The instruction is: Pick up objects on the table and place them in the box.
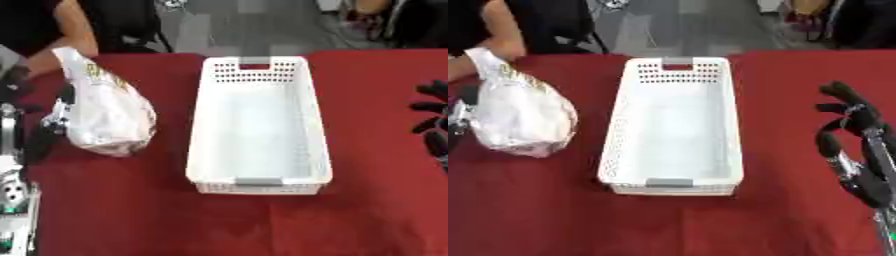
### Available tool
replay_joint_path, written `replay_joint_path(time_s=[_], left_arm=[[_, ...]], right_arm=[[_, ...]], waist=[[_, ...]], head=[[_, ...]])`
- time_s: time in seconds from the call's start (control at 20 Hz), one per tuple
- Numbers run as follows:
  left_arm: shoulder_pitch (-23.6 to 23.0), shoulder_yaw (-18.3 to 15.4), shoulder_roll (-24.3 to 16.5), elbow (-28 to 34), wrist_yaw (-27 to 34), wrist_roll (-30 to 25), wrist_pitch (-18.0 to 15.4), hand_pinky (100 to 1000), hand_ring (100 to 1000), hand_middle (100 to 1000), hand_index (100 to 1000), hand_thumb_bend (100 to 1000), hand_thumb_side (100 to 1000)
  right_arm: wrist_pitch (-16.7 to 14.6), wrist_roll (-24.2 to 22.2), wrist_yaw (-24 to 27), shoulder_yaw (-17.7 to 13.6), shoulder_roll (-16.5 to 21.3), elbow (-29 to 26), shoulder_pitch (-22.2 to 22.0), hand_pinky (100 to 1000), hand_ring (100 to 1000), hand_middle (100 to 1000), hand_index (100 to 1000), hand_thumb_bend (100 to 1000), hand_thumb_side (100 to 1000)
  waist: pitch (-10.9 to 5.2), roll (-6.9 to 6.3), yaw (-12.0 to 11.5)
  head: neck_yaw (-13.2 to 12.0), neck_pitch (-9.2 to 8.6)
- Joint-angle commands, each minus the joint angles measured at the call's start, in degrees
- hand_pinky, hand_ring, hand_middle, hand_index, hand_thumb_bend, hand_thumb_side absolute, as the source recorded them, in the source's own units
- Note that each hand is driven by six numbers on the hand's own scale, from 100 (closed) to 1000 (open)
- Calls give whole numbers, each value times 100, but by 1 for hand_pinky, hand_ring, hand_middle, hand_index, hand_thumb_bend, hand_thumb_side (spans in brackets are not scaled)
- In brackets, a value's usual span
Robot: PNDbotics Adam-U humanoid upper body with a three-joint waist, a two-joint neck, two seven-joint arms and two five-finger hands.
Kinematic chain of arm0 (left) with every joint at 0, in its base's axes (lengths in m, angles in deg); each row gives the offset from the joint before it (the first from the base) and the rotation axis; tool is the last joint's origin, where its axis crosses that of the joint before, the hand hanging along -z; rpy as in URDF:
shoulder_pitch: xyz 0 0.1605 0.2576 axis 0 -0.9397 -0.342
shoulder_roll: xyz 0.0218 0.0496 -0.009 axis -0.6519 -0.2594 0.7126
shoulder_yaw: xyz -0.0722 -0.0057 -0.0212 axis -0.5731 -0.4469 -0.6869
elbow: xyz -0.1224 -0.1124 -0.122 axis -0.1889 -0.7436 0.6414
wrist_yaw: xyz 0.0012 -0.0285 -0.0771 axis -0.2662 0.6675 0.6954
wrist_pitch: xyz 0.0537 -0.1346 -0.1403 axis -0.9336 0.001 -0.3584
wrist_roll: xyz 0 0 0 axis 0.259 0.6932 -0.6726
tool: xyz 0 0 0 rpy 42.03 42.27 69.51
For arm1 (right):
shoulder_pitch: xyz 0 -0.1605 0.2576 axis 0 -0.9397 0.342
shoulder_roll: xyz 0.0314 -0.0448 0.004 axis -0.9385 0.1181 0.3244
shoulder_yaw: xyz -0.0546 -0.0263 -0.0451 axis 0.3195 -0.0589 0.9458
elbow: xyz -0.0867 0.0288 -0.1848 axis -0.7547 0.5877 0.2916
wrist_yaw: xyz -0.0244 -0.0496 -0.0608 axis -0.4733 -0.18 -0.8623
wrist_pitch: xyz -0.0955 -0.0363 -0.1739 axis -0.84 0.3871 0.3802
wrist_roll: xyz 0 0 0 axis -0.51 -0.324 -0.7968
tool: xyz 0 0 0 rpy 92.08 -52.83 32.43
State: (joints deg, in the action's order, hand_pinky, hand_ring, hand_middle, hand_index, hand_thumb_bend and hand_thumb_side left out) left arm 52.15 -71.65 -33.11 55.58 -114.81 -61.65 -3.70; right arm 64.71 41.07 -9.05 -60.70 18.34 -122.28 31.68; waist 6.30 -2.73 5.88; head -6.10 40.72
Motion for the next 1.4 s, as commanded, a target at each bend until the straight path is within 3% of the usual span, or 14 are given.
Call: replay_joint_path(time_s=[0.05,0.6,1.05,1.4], left_arm=[[47,-50,-122,54,19,15,-15,701,865,1000,963,1000,779],[42,-57,-134,72,-88,33,14,712,868,1000,963,1000,784],[223,-12,-78,96,-1618,-50,593,750,875,1000,963,1000,801],[319,104,-57,60,-1909,-244,789,760,875,1000,962,1000,806]], right_arm=[[-2,-1,-8,-30,103,-112,10,550,780,879,1000,489,906],[-3,0,-11,-38,109,-117,8,550,781,880,1000,489,905],[-3,1,-11,-37,109,-116,6,550,780,880,1000,490,905],[-4,-6,-13,-33,108,-112,2,549,780,880,1000,491,905]], waist=[[-47,13,-12],[-43,14,-19],[-44,21,-24],[-43,19,-19]], head=[[41,-87],[52,-87],[69,-87],[65,-78]])
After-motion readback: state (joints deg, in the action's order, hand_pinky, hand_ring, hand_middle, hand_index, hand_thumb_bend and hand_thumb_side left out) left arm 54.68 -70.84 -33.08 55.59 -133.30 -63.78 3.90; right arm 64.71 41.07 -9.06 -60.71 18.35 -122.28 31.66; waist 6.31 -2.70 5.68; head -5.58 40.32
